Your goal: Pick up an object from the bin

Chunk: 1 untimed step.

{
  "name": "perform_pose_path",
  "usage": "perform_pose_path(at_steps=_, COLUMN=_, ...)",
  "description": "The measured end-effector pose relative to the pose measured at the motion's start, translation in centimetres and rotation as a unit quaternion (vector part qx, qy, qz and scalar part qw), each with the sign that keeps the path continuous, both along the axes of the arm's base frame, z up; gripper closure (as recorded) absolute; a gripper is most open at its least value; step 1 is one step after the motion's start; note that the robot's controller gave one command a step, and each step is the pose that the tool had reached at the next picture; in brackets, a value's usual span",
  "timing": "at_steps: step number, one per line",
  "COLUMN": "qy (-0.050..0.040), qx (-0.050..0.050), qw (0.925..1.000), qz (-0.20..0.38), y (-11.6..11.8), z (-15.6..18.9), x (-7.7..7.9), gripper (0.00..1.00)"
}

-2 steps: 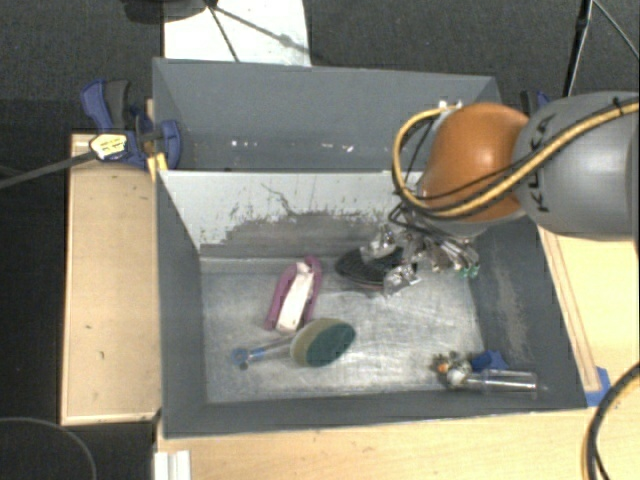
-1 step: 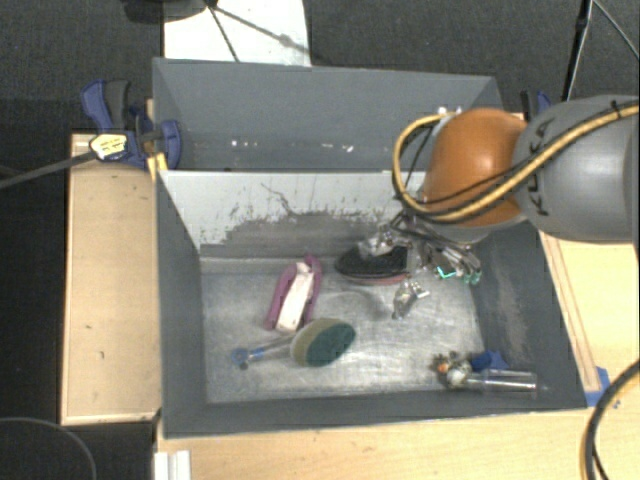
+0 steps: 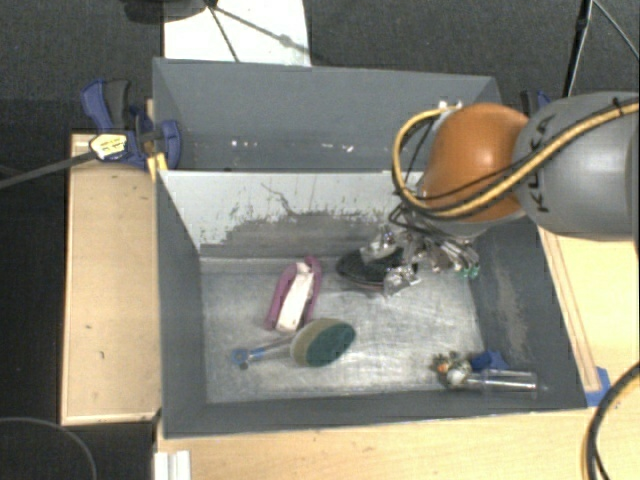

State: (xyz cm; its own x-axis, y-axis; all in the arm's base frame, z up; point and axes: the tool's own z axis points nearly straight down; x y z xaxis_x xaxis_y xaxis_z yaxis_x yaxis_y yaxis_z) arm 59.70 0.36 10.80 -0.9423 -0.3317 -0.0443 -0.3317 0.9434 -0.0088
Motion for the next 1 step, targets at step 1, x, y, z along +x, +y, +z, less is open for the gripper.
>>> perform_pose_path(at_steps=1, qy=0.0174, qx=-0.004, qw=0.9998, qz=0.010, y=-2.04, z=10.99, x=-2.40, gripper=1.00)
